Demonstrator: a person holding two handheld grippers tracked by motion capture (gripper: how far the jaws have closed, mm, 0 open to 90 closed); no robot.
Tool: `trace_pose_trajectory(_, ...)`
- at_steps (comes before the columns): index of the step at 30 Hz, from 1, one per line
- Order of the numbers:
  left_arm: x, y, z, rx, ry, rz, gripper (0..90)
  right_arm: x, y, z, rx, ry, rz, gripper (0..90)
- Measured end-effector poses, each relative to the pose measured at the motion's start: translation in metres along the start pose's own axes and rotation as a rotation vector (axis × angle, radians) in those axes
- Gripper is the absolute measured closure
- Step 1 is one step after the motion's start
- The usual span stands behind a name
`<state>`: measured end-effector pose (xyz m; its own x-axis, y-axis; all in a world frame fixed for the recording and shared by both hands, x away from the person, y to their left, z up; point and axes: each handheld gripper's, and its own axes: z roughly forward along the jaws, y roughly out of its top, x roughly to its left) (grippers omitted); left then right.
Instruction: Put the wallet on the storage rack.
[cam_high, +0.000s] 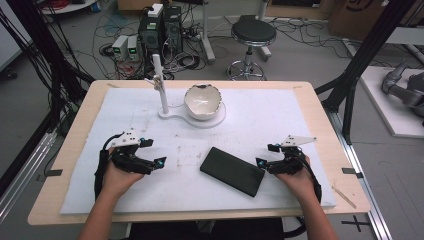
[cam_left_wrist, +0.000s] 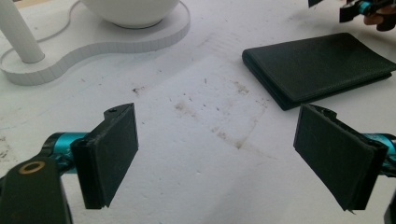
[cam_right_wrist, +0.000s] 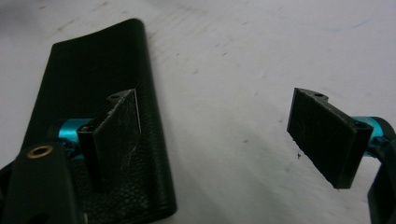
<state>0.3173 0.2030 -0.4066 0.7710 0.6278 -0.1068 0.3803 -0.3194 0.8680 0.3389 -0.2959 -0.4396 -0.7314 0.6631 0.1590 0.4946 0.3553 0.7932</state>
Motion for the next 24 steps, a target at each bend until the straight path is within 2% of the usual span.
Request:
trace_pose_trajectory(6,0.002,-0.001,-0.002,-0.006,0.007,-0.004,13.8,0.006,-0.002,0.016,0.118,0.102,-0.009,17.5)
trace_pose_trajectory(9,0.002,-0.001,-0.003,-0.006,0.008,-0.004,13.8,0.007,-0.003,0.017,0.129,0.143,0.009,21.6)
trace_pose_trajectory(15,0.003,-0.001,-0.003,-0.004,0.008,0.001,13.8,0.016,-0.003,0.02,0.142,0.197,-0.022,24.4)
trace_pose_trajectory(20,0.002,0.0,-0.004,-0.012,0.008,-0.006,13.9,0.022,-0.003,0.021,0.163,0.253,-0.046,35.6)
trace_pose_trajectory(22,0.002,0.0,-0.004,-0.01,0.01,-0.005,13.8,0.022,-0.003,0.021,0.166,0.256,-0.042,38.5)
trace_pose_trajectory(24,0.001,0.0,-0.004,-0.004,0.013,-0.006,13.8,0.02,-0.003,0.02,0.161,0.255,-0.039,45.7)
